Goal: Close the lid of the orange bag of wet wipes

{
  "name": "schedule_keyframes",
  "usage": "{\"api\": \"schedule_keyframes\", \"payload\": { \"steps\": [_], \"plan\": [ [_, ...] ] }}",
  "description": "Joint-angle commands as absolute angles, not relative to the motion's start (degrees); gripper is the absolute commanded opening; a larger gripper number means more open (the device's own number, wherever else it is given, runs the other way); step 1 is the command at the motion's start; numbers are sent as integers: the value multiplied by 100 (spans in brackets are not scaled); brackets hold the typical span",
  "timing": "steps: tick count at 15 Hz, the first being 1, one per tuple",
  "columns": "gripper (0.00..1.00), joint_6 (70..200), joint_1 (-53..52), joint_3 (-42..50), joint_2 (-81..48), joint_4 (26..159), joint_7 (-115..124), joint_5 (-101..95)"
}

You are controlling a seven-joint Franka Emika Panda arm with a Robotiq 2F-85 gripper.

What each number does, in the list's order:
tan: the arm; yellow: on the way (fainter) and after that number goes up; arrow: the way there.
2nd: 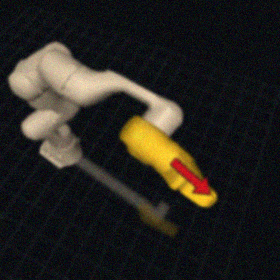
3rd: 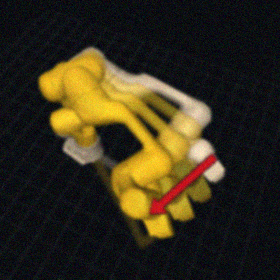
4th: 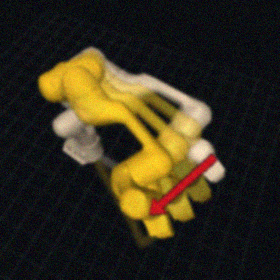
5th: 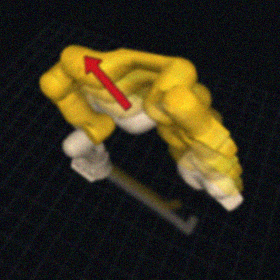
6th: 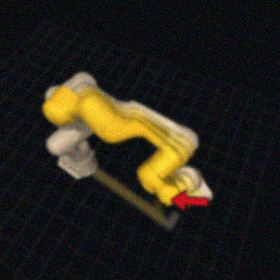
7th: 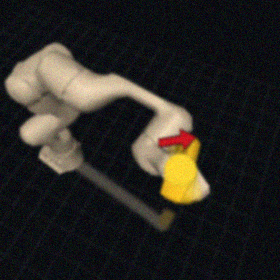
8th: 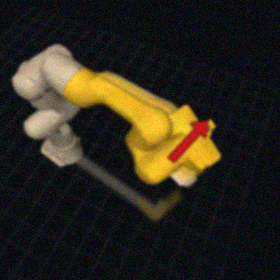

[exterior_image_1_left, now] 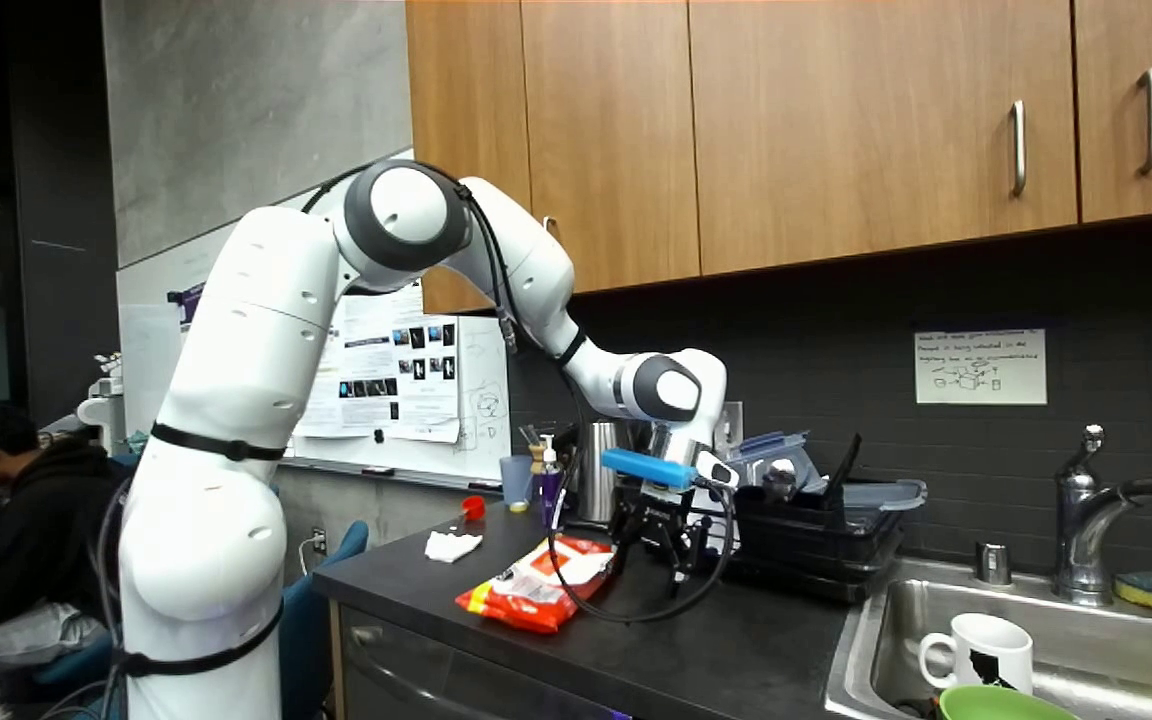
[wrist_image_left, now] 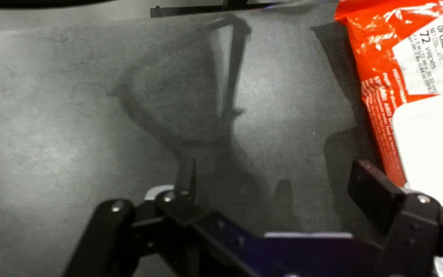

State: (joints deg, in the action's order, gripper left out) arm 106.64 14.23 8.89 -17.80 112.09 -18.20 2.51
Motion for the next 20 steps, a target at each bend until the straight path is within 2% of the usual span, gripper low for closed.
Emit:
{"api": "schedule_keyframes", "payload": {
  "steps": [1, 10, 20],
  "plan": [
    [100, 10512, 1452, 810, -1594, 11396, -2030, 384],
    [100, 10490, 1393, 687, -1298, 11779, -2321, 502],
    [100, 11088, 1344, 732, -1264, 11719, -2267, 382]
  ]
}}
